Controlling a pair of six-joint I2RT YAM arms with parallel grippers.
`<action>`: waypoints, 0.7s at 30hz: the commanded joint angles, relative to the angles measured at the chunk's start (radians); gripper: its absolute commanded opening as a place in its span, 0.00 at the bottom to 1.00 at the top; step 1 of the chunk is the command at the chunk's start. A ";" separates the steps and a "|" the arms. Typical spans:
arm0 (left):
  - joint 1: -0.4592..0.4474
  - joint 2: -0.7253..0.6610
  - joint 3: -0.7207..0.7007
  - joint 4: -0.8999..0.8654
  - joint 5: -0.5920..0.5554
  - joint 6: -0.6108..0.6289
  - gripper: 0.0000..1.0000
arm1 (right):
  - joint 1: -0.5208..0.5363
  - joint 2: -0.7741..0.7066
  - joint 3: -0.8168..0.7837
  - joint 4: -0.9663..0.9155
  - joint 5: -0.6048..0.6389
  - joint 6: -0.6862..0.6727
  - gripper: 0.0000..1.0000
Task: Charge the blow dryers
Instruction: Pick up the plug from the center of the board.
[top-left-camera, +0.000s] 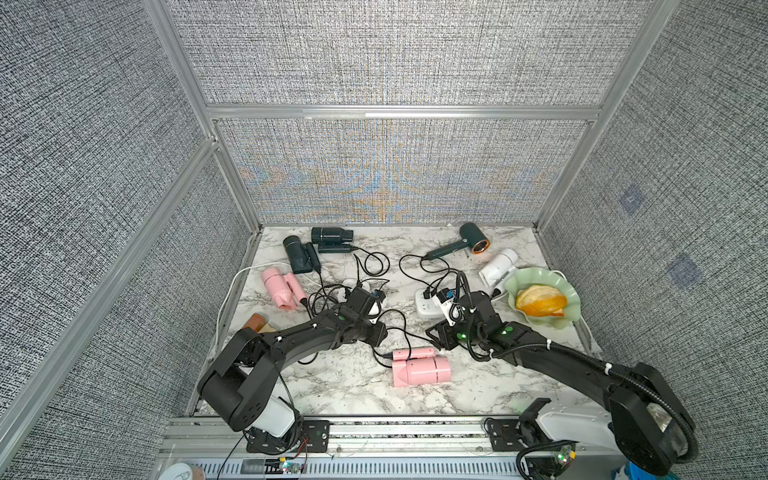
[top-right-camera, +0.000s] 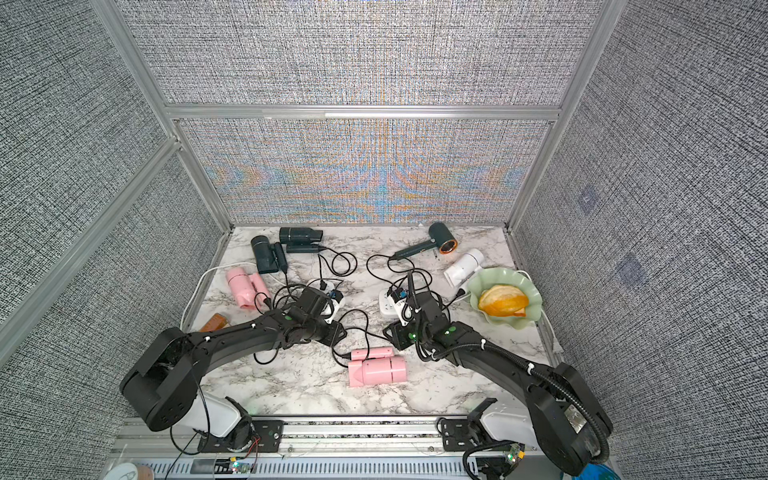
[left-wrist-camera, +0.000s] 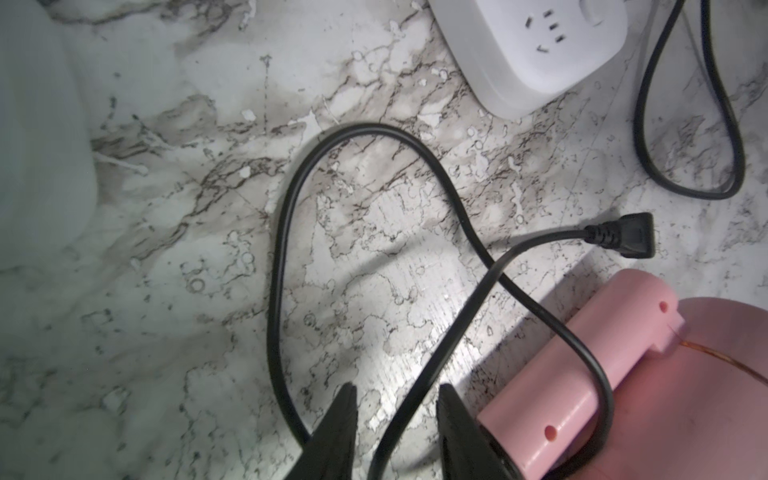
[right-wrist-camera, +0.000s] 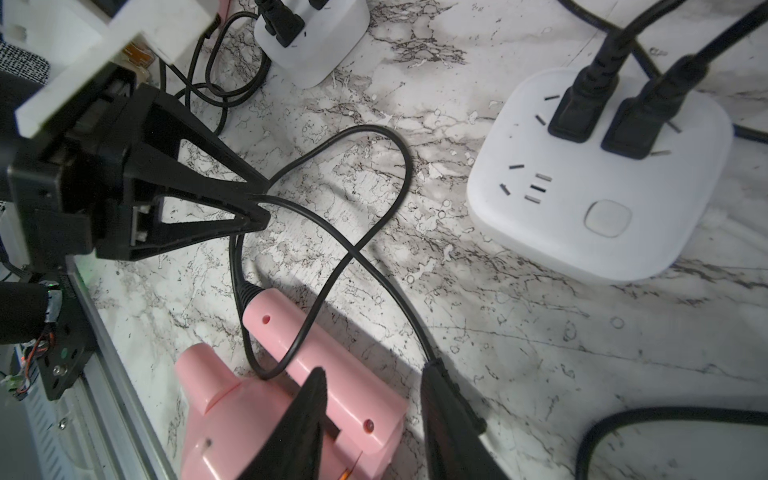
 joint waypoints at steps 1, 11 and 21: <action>-0.001 0.020 0.009 0.038 0.042 0.011 0.28 | 0.002 0.013 0.008 0.032 0.008 0.007 0.41; -0.001 -0.051 0.096 -0.049 0.062 0.054 0.07 | 0.001 0.048 0.059 -0.005 0.066 -0.036 0.40; -0.002 -0.135 0.179 -0.161 0.134 0.081 0.06 | 0.002 0.099 0.150 -0.094 0.120 -0.089 0.42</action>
